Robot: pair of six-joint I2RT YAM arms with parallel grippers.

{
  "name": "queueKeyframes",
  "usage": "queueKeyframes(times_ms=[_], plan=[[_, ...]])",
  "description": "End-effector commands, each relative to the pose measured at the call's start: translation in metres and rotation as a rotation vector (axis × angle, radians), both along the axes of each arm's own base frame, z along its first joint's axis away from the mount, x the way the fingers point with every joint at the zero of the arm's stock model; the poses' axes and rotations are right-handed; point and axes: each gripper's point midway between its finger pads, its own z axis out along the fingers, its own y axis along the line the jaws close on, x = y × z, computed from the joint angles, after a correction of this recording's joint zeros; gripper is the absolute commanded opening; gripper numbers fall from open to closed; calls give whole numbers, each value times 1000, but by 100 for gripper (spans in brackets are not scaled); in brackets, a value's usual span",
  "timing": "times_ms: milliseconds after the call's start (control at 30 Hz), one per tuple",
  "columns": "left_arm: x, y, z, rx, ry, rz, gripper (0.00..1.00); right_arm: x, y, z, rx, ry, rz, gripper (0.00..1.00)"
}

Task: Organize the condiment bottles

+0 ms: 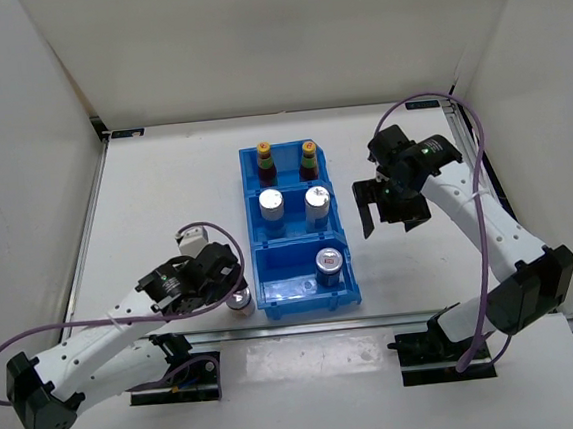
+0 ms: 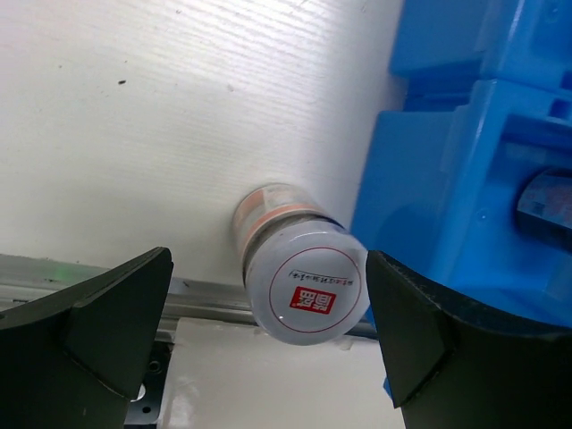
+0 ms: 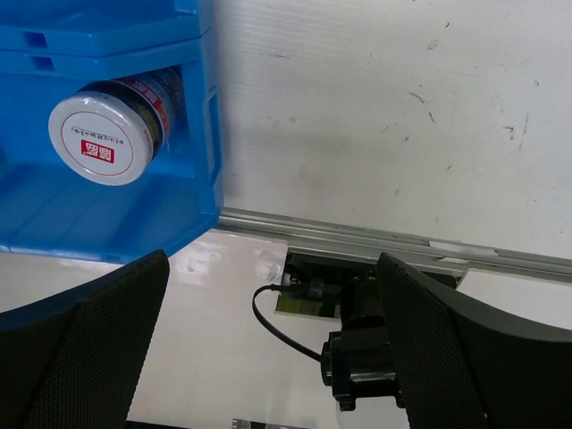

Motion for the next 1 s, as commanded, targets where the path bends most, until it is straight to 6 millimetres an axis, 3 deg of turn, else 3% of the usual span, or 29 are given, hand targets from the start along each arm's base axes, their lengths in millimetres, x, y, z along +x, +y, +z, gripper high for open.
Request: queueKeyframes(times_ms=[0, 167, 333, 433, 700, 967], plan=[[-4, 8, -4, 19, 25, 40, 100, 6, 5, 4, 23, -18, 10, 100], [-16, 14, -27, 63, 112, 50, 100, 5, 6, 4, 29, -15, 22, 100], [-17, 16, -34, 75, 122, 50, 100, 3, 8, 2, 41, 1, 26, 100], [-13, 14, -30, 68, 102, 55, 100, 3, 8, 2, 41, 1, 26, 100], [13, 8, 18, 25, -59, 56, 100, 2, 10, 3, 49, 5, 28, 100], [13, 4, 1, 88, 2, 31, 100, 2, 10, 3, 49, 5, 28, 100]])
